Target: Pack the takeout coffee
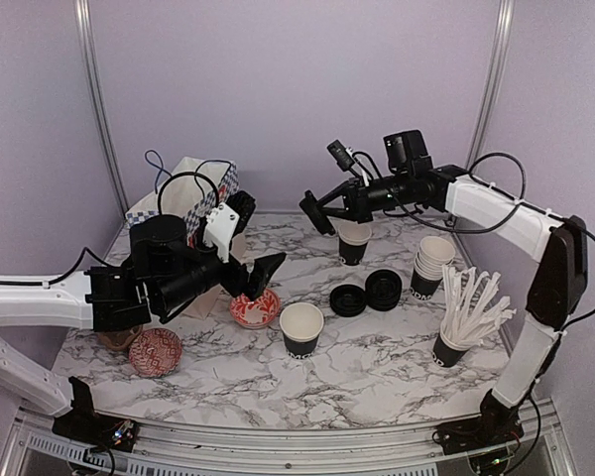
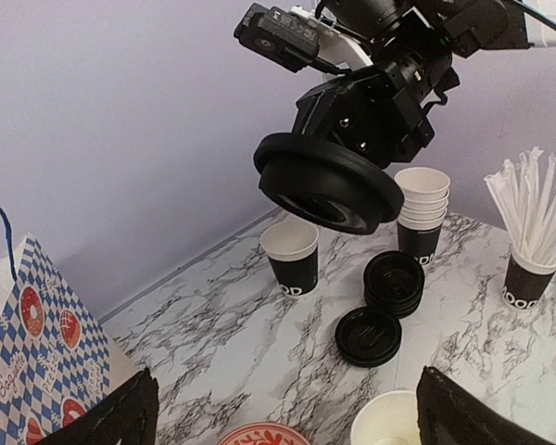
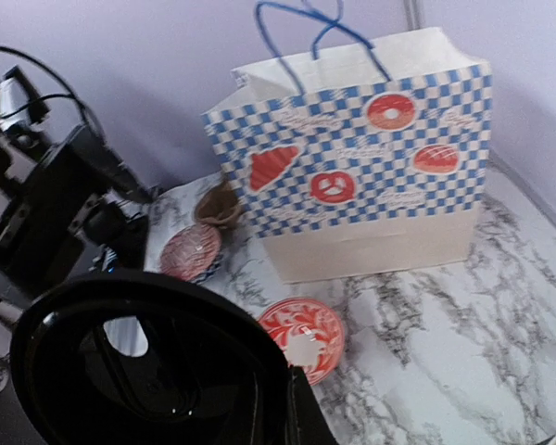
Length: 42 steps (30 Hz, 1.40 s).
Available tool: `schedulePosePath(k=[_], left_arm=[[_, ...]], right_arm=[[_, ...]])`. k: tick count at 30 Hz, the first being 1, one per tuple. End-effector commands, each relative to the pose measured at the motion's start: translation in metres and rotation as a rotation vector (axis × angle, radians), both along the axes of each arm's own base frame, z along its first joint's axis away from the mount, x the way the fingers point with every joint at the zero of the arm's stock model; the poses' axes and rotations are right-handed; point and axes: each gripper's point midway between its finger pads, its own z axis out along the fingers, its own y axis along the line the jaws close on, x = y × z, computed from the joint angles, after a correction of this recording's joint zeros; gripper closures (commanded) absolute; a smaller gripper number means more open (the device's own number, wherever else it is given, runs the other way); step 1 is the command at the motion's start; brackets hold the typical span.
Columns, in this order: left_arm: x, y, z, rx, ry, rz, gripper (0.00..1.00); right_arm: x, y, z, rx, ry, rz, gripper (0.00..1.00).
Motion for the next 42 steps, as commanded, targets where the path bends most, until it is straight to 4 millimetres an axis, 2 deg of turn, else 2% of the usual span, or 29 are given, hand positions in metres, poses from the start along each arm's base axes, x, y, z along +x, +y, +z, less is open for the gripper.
schedulePosePath(k=[1,6,9,17,31,42], left_arm=[[-0.013,-0.018,0.043,-0.113,-0.185,-0.130,0.01],[-0.031,-0.029,0.066,-0.209,-0.276,-0.244,0.04],[-0.034,-0.037,0.077,-0.250,-0.306,-0.275,0.04],[-0.036,-0.065,0.078,-0.226,-0.359,-0.296,0.06],[-0.030,-0.076,0.091,-0.314,-0.387,-0.250,0.13],[-0.034,-0.082,0.095,-0.360,-0.384,-0.260,0.17]], right_arm=[[-0.059,0.002,0.050,0.284,0.125,0.264,0.95],[-0.085,-0.004,0.062,0.366,0.169,0.321,0.94],[-0.094,-0.001,0.067,0.390,0.182,0.346,0.94],[-0.111,0.010,0.072,0.398,0.203,0.401,0.94],[-0.114,0.017,0.066,0.391,0.219,0.413,0.92],[-0.113,0.018,0.065,0.391,0.221,0.407,0.92]])
